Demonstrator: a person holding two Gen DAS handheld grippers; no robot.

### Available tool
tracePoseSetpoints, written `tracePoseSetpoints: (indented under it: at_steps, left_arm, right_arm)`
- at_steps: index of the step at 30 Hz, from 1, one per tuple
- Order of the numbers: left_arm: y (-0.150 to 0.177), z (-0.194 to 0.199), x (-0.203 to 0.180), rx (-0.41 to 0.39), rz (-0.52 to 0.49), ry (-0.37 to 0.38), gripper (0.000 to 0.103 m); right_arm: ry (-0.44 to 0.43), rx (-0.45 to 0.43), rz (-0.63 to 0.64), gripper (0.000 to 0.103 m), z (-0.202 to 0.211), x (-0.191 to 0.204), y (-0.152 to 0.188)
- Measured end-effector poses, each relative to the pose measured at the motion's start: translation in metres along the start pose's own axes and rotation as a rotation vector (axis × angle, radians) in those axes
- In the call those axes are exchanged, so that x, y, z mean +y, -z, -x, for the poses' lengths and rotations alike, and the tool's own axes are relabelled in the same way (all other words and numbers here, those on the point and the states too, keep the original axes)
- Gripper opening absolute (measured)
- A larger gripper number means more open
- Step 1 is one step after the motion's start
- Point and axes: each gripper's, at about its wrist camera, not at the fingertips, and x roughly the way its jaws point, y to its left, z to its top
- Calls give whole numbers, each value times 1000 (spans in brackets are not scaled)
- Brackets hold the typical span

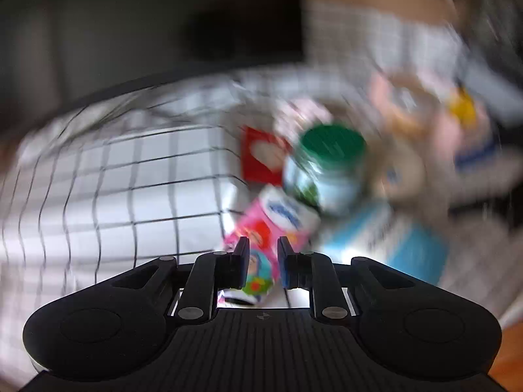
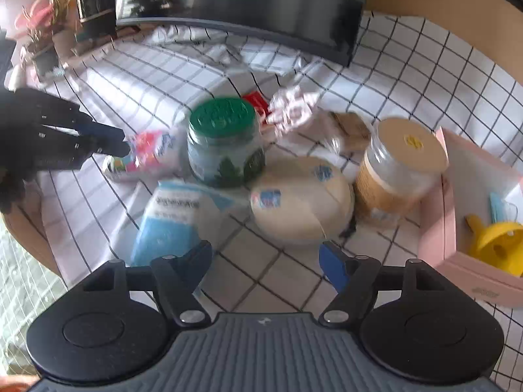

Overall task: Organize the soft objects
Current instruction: 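Move both tools back over the cluttered items on the table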

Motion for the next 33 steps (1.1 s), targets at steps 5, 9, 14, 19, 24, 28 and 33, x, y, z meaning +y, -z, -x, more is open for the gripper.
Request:
tracePoseSetpoints:
  at_steps: [5,9,14,19,24,28,33]
  left_arm:
    - [10,-26,-19,60,-110,-89,26]
    - [12,-32,-12,42,-64,-198,27]
    - [13,-28,8,78,81,-132,26]
    - [11,-6,9,47,89,70,27]
    - [1,-5,30,-25,141,-2,27]
    - [4,-28,65,-36,319,-28,26]
    - [17,-25,79,-11,431,85,26]
  right_arm:
    - [32,36,-57,73,-9,-12,8]
    - [41,52,-92,73,-14,-20,12]
    - [35,77,-103,73,-22,-27,16]
    - [17,106,-126,73,-30,-30,17]
    - [17,126,-120,73,-35,-28,19]
    - [15,145,-122,73,-39,-25,22]
    - [15,153,-137,73,-39,-26,29]
